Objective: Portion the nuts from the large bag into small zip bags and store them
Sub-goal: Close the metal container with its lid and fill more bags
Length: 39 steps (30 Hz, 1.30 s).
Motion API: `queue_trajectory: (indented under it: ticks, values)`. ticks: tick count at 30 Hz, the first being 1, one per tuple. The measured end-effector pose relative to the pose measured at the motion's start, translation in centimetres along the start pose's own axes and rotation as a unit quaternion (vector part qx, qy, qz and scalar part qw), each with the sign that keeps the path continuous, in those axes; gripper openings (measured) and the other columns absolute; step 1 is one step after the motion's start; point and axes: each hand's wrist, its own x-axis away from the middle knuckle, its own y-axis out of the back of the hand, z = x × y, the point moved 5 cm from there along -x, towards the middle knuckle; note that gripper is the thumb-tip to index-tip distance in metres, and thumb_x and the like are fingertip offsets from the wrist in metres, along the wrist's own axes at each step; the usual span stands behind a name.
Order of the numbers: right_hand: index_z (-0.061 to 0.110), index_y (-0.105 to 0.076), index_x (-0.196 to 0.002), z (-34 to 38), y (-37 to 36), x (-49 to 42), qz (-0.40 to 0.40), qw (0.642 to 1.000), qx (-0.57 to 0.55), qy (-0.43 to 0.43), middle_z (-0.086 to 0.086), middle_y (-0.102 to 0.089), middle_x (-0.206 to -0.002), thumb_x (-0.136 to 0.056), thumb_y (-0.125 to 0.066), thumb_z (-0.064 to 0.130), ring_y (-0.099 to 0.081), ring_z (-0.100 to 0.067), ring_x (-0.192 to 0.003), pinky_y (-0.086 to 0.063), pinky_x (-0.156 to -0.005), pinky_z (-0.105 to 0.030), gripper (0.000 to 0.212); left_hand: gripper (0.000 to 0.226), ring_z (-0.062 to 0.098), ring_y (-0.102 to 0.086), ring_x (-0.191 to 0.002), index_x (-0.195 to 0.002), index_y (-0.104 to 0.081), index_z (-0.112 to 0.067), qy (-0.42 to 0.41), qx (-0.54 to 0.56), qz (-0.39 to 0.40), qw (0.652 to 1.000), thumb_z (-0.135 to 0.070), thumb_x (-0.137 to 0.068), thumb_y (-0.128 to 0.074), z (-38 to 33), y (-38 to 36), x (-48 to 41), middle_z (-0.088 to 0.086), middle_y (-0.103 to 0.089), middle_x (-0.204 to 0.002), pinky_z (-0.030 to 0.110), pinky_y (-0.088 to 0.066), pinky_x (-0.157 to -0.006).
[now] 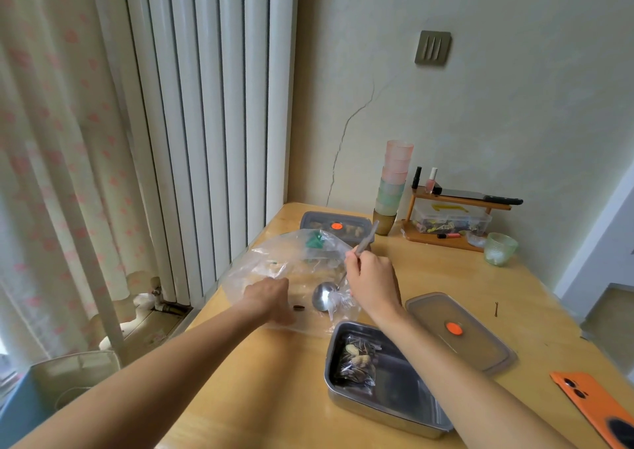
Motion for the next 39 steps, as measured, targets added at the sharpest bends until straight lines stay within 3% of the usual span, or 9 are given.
queue_trajectory:
  ticks: [7,11,15,20,25,28,30,34,39]
  values:
    - [0.009,-0.067,-0.079,2.0,0.0,0.7,0.032,0.996,0.075,0.033,-0.007,-0.062,-0.071,-0.110,-0.040,0.032,-0.058,-0.028,-0.065,-0.042,-0.058,-0.034,0.047,0.024,0.029,-0.063,-0.098,-0.102,-0.072,-0.014,-0.030,-0.025,-0.057,0.998,-0.031,-0.087,-0.064,-0.7,0.8,0.2,0.008,-0.064,-0.110,0.037,-0.053,-0.085]
    - [0.006,-0.068,-0.086,2.2,0.4,0.7,0.034,0.996,0.080,0.013,-0.011,-0.065,-0.076,-0.111,-0.041,0.032,-0.063,-0.031,-0.069,-0.042,-0.059,-0.033,0.045,0.010,0.025,-0.062,-0.087,-0.089,-0.072,-0.016,-0.044,0.021,-0.120,0.992,-0.020,-0.082,-0.065,-1.5,2.0,0.3,0.004,-0.061,-0.098,0.033,-0.050,-0.073]
    - [0.008,-0.066,-0.086,0.4,-0.4,0.5,0.036,0.996,0.016,-0.074,-0.010,-0.070,-0.077,-0.108,-0.040,0.039,-0.070,-0.030,-0.063,-0.061,-0.062,-0.041,0.046,0.006,0.020,-0.056,-0.075,-0.083,-0.070,-0.015,-0.061,0.091,-0.171,0.979,-0.016,-0.081,-0.064,-2.8,3.3,0.4,-0.001,-0.059,-0.091,0.032,-0.044,-0.063]
    - [0.012,-0.065,-0.092,-2.2,-0.1,0.5,0.053,0.974,-0.083,-0.204,-0.001,-0.074,-0.074,-0.110,-0.039,0.032,-0.069,-0.014,-0.046,-0.063,-0.067,-0.038,0.037,0.010,0.019,-0.060,-0.077,-0.082,-0.059,-0.022,-0.090,0.145,-0.144,0.975,-0.021,-0.087,-0.068,-3.7,3.1,0.3,-0.004,-0.062,-0.091,0.037,-0.053,-0.065]
    - [0.008,-0.068,-0.096,-4.3,0.3,0.5,0.022,0.959,-0.124,-0.254,-0.001,-0.075,-0.070,-0.109,-0.041,0.029,-0.069,-0.015,-0.046,-0.063,-0.066,-0.035,0.036,0.023,0.019,-0.059,-0.071,-0.109,-0.057,-0.020,-0.047,0.176,-0.129,0.975,-0.019,-0.086,-0.062,-2.1,2.6,0.2,-0.005,-0.059,-0.083,0.032,-0.046,-0.059]
    - [0.007,-0.067,-0.096,-4.1,1.4,0.1,-0.026,0.959,-0.140,-0.243,-0.002,-0.074,-0.070,-0.109,-0.039,0.028,-0.069,-0.016,-0.047,-0.060,-0.066,-0.032,0.038,0.016,0.022,-0.068,-0.070,-0.086,-0.057,-0.009,-0.024,0.240,-0.108,0.964,-0.020,-0.085,-0.069,-0.6,1.1,-0.3,-0.001,-0.069,-0.067,0.017,-0.043,-0.054]
    - [0.007,-0.067,-0.096,-3.4,1.9,-0.3,-0.047,0.959,-0.162,-0.226,-0.003,-0.074,-0.071,-0.110,-0.040,0.027,-0.067,-0.013,-0.046,-0.053,-0.056,-0.020,0.037,0.033,0.016,-0.069,-0.077,-0.106,-0.055,-0.009,-0.022,0.303,-0.111,0.946,-0.021,-0.085,-0.078,-0.2,0.6,-0.1,0.000,-0.074,-0.087,0.011,-0.042,-0.056]
    - [0.009,-0.067,-0.092,-0.9,2.6,-1.1,-0.053,0.970,-0.171,-0.162,-0.003,-0.074,-0.072,-0.111,-0.041,0.028,-0.064,-0.008,-0.044,-0.043,-0.046,-0.007,0.037,0.074,0.000,-0.059,-0.074,-0.137,-0.033,-0.018,-0.036,0.376,-0.118,0.918,-0.018,-0.083,-0.083,-0.7,0.5,1.1,-0.010,-0.063,-0.083,0.010,-0.042,-0.055]
    - [0.007,-0.067,-0.080,2.0,1.8,-1.0,-0.053,0.993,-0.102,-0.032,-0.003,-0.070,-0.065,-0.110,-0.039,0.036,-0.067,-0.018,-0.055,-0.058,-0.062,-0.038,0.050,0.087,0.017,-0.069,-0.078,-0.147,-0.022,-0.020,-0.038,0.454,-0.119,0.882,-0.016,-0.084,-0.081,-1.1,0.1,1.0,0.007,-0.070,-0.089,0.032,-0.058,-0.073]
